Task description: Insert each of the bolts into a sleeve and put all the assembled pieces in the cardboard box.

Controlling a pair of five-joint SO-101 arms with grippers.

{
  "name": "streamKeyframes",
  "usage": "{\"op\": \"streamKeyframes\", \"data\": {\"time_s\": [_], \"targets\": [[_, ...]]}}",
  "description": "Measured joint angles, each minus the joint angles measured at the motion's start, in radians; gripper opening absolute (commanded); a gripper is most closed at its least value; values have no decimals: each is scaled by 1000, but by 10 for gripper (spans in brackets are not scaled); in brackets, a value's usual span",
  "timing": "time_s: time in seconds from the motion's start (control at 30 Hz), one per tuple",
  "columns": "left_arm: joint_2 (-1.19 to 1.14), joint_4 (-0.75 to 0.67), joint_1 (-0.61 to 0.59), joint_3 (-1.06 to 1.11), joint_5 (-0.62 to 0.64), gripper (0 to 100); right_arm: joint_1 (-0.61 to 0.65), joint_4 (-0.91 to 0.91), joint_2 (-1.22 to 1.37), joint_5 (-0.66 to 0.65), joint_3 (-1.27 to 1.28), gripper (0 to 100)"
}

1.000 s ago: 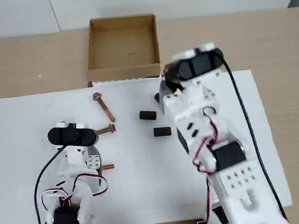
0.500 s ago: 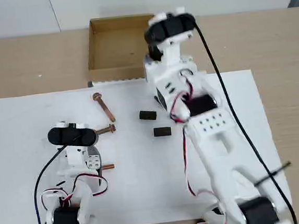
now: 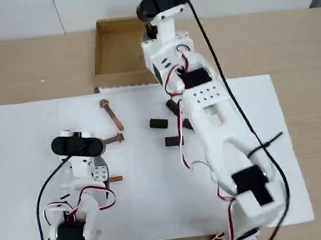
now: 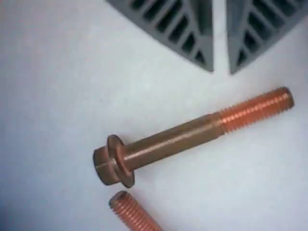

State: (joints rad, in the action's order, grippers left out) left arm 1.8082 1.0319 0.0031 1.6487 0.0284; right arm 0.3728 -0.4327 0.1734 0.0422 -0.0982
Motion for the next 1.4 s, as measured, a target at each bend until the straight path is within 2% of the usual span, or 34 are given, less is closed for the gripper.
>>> {"op": "streamKeyframes", "data": {"time_s": [0.47,0.93,1.17,1.27,1.4], "targets": [[0,0,0,0,0,7,-2,2,336,-29,-350,2],[0,0,0,0,0,7,-9,6,723,-232,-651,11],[0,0,0,0,0,7,-9,-11,787,-281,-680,221],[0,0,0,0,0,7,-9,-48,786,-282,-704,208],[0,0,0,0,0,7,-9,-57,786,-282,-710,140]]}}
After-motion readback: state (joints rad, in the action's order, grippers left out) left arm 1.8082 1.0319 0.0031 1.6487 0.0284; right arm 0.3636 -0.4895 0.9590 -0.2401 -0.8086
